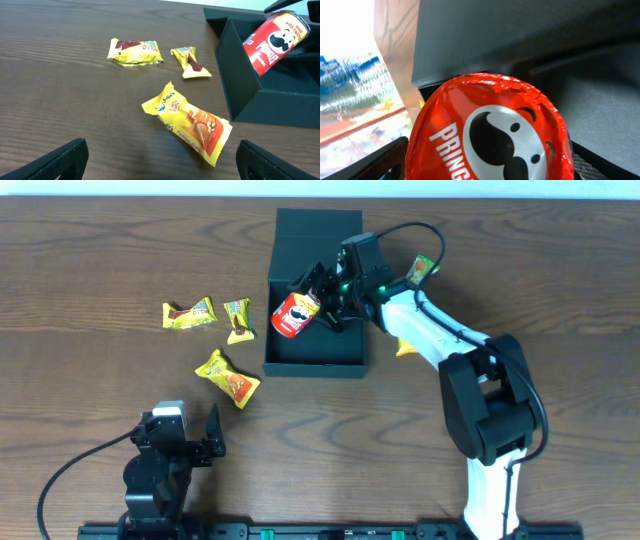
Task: Pack container
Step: 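Lift the Pringles can and carry it over the black box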
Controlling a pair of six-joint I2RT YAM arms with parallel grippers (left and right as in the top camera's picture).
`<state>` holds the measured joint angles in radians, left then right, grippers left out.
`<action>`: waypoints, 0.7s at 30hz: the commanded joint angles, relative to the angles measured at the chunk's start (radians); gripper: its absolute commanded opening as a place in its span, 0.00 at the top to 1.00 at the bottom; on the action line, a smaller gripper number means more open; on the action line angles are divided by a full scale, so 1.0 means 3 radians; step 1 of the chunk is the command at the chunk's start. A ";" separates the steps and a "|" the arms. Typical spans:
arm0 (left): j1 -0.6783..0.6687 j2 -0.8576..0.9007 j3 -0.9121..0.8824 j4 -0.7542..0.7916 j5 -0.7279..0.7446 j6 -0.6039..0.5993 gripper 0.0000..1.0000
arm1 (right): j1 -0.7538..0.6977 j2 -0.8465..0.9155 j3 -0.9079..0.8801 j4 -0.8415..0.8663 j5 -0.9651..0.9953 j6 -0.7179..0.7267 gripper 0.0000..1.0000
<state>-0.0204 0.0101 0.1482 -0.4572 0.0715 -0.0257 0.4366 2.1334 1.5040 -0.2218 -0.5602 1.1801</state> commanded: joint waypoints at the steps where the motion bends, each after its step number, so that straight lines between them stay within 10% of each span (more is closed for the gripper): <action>1: 0.0017 -0.0019 -0.0057 -0.0006 -0.0003 -0.0011 0.05 | 0.0019 -0.0061 -0.0003 -0.0025 -0.0019 0.0134 0.14; 18: 0.0018 -0.0019 -0.0057 -0.0006 -0.0003 -0.0011 0.05 | -0.0130 -0.0764 -0.0001 -0.0799 0.0286 -0.0451 0.14; 20: 0.0018 -0.0019 -0.0057 -0.0006 -0.0003 -0.0011 0.04 | -0.0109 -0.0928 -0.0001 -0.0856 0.0351 -0.0696 0.24; 21: 0.0018 -0.0019 -0.0057 -0.0006 -0.0003 -0.0011 0.04 | -0.0104 -0.1019 -0.0001 -0.0982 0.0525 -0.0874 0.48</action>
<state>-0.0204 0.0101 0.1482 -0.4576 0.0715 -0.0257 0.4011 1.8694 1.5024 -0.4896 -0.4717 1.0359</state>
